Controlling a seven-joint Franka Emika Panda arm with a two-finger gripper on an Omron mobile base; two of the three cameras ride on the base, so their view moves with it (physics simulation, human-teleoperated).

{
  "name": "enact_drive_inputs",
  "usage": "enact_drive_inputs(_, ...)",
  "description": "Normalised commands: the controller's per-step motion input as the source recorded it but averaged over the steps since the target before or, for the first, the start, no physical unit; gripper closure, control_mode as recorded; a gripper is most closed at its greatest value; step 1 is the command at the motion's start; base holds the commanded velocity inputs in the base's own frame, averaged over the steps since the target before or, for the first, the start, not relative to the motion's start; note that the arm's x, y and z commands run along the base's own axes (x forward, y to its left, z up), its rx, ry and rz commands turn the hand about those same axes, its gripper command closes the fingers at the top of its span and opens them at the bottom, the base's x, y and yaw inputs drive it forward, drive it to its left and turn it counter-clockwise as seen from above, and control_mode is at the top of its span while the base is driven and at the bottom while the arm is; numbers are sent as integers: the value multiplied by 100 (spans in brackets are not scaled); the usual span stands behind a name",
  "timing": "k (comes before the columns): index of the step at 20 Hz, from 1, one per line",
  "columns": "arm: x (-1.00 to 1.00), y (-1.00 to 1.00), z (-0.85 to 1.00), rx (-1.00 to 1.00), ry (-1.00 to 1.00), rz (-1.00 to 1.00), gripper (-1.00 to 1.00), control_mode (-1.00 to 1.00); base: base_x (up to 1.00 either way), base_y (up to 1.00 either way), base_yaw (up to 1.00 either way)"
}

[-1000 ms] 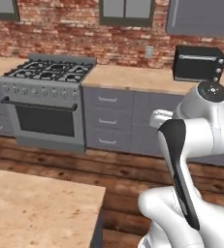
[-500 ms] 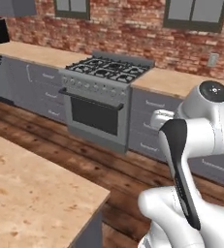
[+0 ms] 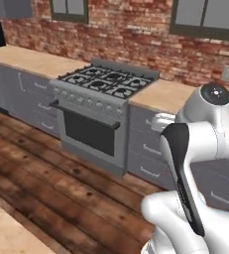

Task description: Take the mango, orange, and kiwi from the freezer and place them in the bowl on the counter.

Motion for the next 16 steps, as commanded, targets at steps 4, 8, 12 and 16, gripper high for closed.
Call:
enact_drive_inputs(4, 0, 0, 0, 0, 0, 0, 100, 100, 82, -13, 54)
enact_drive_inputs(8, 0, 0, 0, 0, 0, 0, 100, 100, 70, 0, 76)
enact_drive_inputs(12, 0, 0, 0, 0, 0, 0, 100, 100, 82, 0, 72)
enact_drive_inputs(16, 0, 0, 0, 0, 0, 0, 100, 100, 100, -2, 65)
